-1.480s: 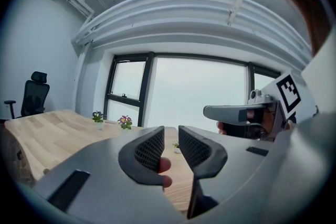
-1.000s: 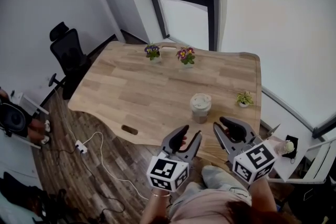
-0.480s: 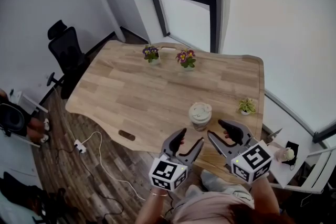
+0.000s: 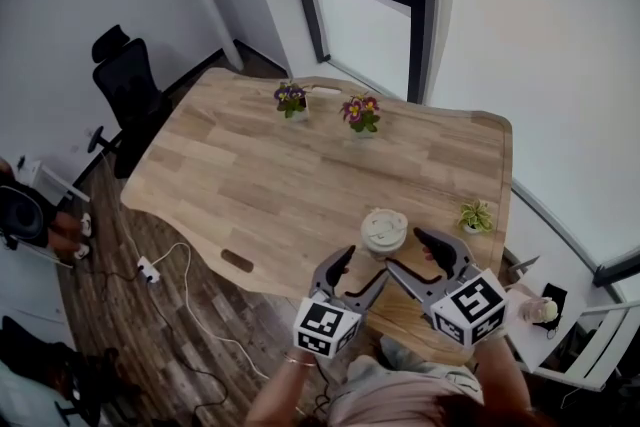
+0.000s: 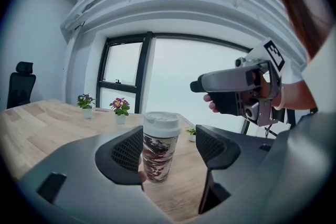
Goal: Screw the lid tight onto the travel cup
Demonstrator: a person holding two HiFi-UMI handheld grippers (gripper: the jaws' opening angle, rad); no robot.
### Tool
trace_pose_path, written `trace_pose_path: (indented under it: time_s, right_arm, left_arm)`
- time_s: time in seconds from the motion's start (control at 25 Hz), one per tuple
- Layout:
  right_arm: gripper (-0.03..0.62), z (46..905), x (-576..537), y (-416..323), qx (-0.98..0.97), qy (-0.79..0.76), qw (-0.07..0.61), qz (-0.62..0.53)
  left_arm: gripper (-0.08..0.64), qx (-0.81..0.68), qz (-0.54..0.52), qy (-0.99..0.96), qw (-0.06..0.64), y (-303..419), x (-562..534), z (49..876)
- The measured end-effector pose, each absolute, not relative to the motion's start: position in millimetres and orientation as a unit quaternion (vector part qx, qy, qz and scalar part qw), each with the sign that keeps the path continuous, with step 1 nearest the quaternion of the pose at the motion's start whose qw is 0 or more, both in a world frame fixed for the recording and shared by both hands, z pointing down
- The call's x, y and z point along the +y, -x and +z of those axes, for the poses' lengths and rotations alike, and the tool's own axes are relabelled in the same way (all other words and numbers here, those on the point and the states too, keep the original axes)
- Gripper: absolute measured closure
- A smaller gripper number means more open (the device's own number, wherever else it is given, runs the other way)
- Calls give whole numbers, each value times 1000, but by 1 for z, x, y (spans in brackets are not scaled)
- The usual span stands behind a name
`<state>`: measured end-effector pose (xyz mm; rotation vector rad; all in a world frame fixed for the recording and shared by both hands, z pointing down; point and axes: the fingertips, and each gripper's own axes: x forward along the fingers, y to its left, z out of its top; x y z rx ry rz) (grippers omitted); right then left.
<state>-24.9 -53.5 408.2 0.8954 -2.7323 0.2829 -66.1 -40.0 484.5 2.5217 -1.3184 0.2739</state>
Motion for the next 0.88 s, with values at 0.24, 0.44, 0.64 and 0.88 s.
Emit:
trace_pose_path:
  time_s: [0.24,0.44,0.64,0.88]
  right_arm:
    - [312,431,-70,32,-942,-287,145,100]
    - [293,451,-84,34,-943,-270,161,111]
    - [279,468,-95,37,-945,-249,176,121]
    - [276,482,-97,43,-950,-210,197,120]
  left_arm:
    - [250,-449,111,-874,149,64,-55,513]
    - [233,-461,105,-865,167,68,-68,531]
    - [222,-436,128,-875,167,62,-72,551]
    - [215,-411,162,-882,161,55,-81,568]
